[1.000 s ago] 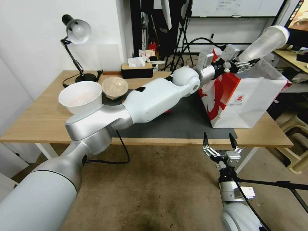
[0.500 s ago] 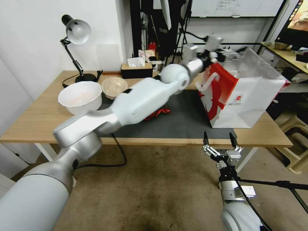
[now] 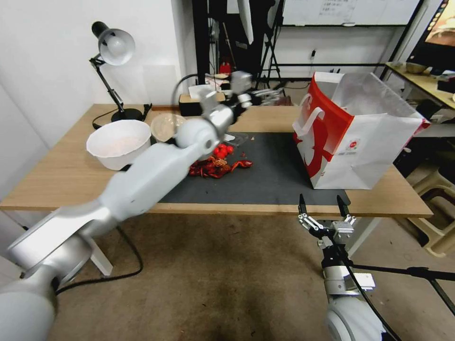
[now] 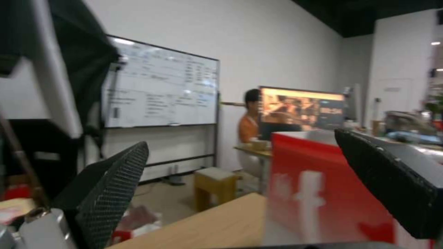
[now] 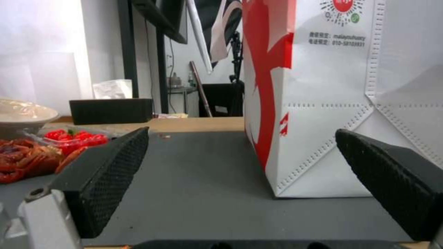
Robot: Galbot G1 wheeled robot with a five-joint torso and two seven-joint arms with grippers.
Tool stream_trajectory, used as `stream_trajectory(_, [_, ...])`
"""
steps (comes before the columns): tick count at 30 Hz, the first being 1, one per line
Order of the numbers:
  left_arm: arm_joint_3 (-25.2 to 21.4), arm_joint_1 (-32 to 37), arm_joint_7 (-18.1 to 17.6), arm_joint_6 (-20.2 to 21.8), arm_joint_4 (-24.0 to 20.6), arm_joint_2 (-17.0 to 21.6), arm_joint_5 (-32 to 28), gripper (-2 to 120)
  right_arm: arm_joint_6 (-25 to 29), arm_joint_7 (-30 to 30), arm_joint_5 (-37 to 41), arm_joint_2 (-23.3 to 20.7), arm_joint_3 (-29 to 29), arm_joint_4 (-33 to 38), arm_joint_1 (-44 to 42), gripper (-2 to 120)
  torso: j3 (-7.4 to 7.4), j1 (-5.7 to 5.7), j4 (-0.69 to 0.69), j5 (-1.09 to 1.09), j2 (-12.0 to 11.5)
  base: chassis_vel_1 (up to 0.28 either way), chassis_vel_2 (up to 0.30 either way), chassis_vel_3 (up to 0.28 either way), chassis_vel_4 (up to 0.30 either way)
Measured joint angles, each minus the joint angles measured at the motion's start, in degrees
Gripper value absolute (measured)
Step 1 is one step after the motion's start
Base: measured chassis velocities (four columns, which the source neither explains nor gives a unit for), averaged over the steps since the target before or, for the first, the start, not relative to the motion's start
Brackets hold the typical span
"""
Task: Pick up the trash from the table and place it into the takeout bag.
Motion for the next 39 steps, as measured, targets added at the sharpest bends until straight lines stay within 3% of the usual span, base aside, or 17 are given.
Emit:
stream_trajectory(5, [-7.1, 8.2, 1.0, -0.6, -3.5, 5.9, 1.8, 100, -0.3, 0.0, -0.1, 0.0, -0.3, -0.1, 0.4, 100, 0.00, 0.00, 0.00, 0.00, 0.0, 0.000, 0.000, 0.000, 0.000])
stream_trajectory(9, [-10.5, 13.3, 1.1, -0.8, -5.6, 8.2, 3.0, 100, -0.5, 0.0, -0.1, -0.1, -0.4, -0.2, 0.6, 100, 0.00, 0.00, 0.00, -0.01, 0.0, 0.000, 0.000, 0.000, 0.000])
stream_trajectory(10, [-12.9, 17.5, 1.0, -0.8, -7.7, 9.8, 3.9, 100, -0.6, 0.0, -0.1, -0.2, -0.5, -0.2, 0.8, 100, 0.00, 0.00, -0.01, 0.01, 0.0, 0.000, 0.000, 0.000, 0.000])
stream_trajectory(20, [-25.6, 36.8, -0.8, -2.0, -17.7, 14.1, 9.5, 100, -0.8, 0.0, -0.1, -0.3, -0.8, -0.2, 1.2, 100, 0.00, -0.01, 0.00, 0.00, 0.0, 0.000, 0.000, 0.000, 0.000])
stream_trajectory(27, [-34.3, 49.2, -2.8, -2.8, -23.0, 13.2, 14.1, 100, -0.6, -0.1, -0.3, -0.3, -1.0, -0.6, 1.3, 100, 0.00, -0.01, 0.00, -0.01, 0.0, 0.000, 0.000, 0.000, 0.000])
stream_trajectory(32, [-36.9, 54.7, -3.5, -4.0, -24.0, 11.8, 17.2, 100, -0.2, -0.1, -0.4, -0.2, -0.6, -0.7, 1.0, 100, 0.00, -0.01, 0.00, 0.00, 0.0, 0.000, 0.000, 0.000, 0.000])
stream_trajectory(39, [-42.7, 65.9, -5.1, -6.9, -26.7, 5.0, 25.7, 100, 0.4, -0.1, -0.6, 0.0, -0.2, -0.9, 0.7, 100, -0.01, -0.01, -0.01, 0.02, 0.0, 0.000, 0.000, 0.000, 0.000])
